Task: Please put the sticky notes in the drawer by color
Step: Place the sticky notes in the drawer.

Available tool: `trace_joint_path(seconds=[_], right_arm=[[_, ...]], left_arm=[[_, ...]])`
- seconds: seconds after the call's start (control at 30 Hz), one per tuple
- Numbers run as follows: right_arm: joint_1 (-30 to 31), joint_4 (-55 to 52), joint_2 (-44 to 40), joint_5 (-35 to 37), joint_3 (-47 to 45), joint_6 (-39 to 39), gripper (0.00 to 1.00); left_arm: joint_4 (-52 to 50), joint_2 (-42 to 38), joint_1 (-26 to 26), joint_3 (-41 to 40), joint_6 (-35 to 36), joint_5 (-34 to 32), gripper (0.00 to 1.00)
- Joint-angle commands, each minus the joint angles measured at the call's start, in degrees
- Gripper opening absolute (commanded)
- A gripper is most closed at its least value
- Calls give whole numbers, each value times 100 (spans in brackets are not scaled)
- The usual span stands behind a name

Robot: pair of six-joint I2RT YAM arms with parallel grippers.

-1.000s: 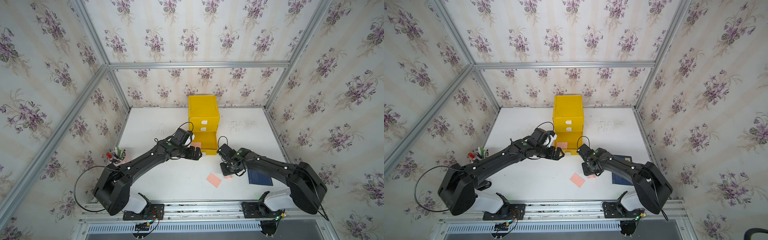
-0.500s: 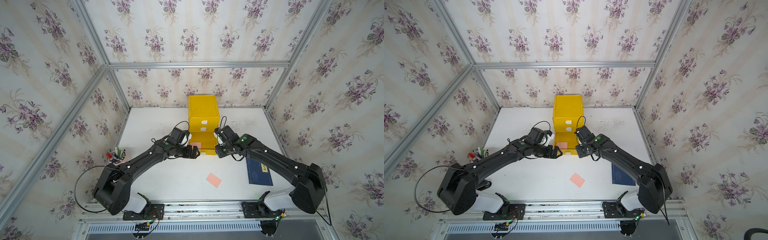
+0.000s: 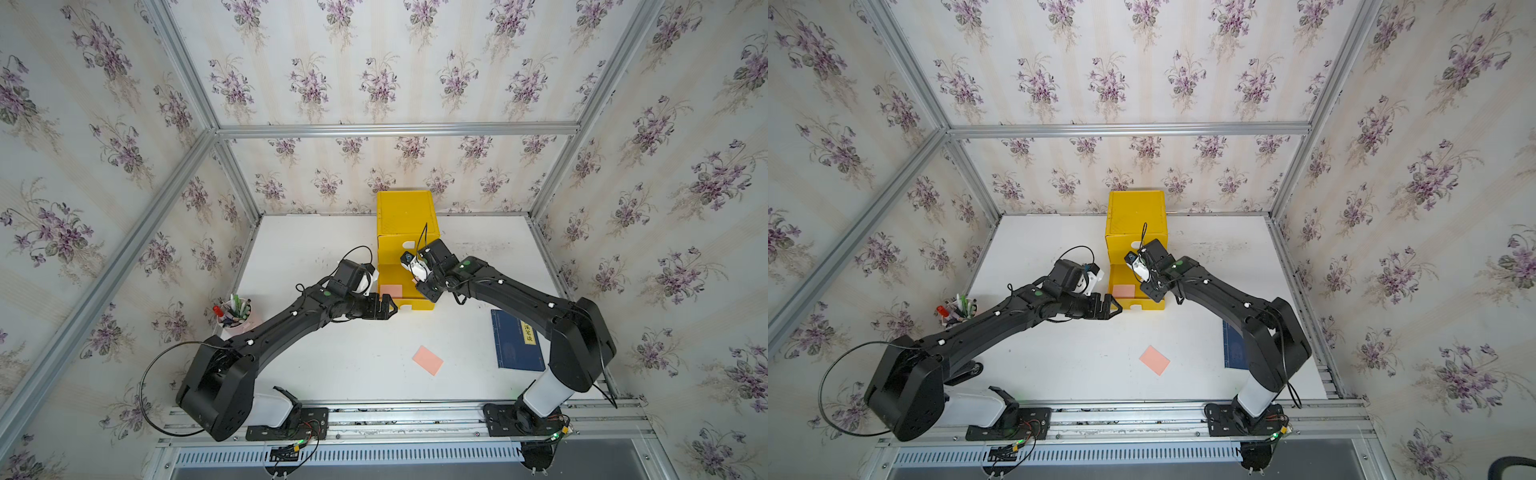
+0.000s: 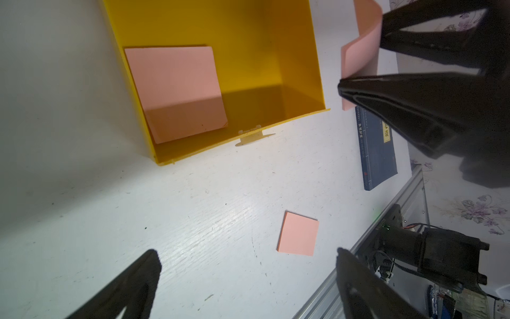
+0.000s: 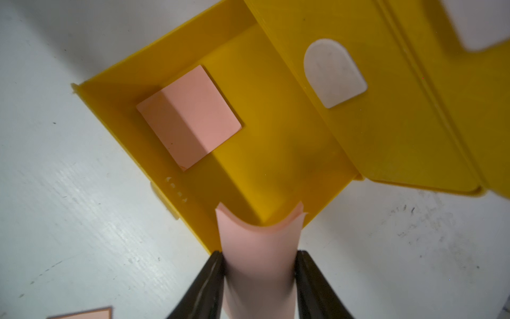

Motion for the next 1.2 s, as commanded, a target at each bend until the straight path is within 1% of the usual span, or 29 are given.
trace_joint_path(seconds=[0.0, 0.1, 0.23, 0.3, 0.57, 0.7, 0.8, 0.87, 0.97, 1.17], right_arm=[[2, 335, 183, 295, 192, -761, 45], [2, 488, 353, 402, 180, -1132, 45], [8, 722, 545, 460, 91, -1409, 45], [22, 870, 650, 662, 61, -1535, 44], [62, 1543, 942, 866, -103, -1794, 43], [98, 1583, 1220, 1053, -79, -2077, 43], [102, 1794, 1294, 1159, -72, -2068, 43], [118, 1891, 1346, 1195, -62, -2082, 44], [154, 1982, 1490, 1415, -6, -2319, 46], [156, 2024, 1647, 1506, 73, -2500, 47]], left_arm=[[154, -31, 15, -74, -44, 19, 97], [228, -61, 18, -175, -64, 23, 97], [296, -144, 50, -324, -93, -15, 97], [314, -179, 69, -377, -100, -14, 97], [360, -225, 97, -464, -96, 13, 97], [349, -255, 111, -511, -83, 8, 97], [366, -260, 115, -517, -84, 12, 97], [375, -238, 115, -514, -86, 24, 97], [377, -217, 123, -510, -76, 47, 97], [354, -233, 135, -524, -52, 66, 97]])
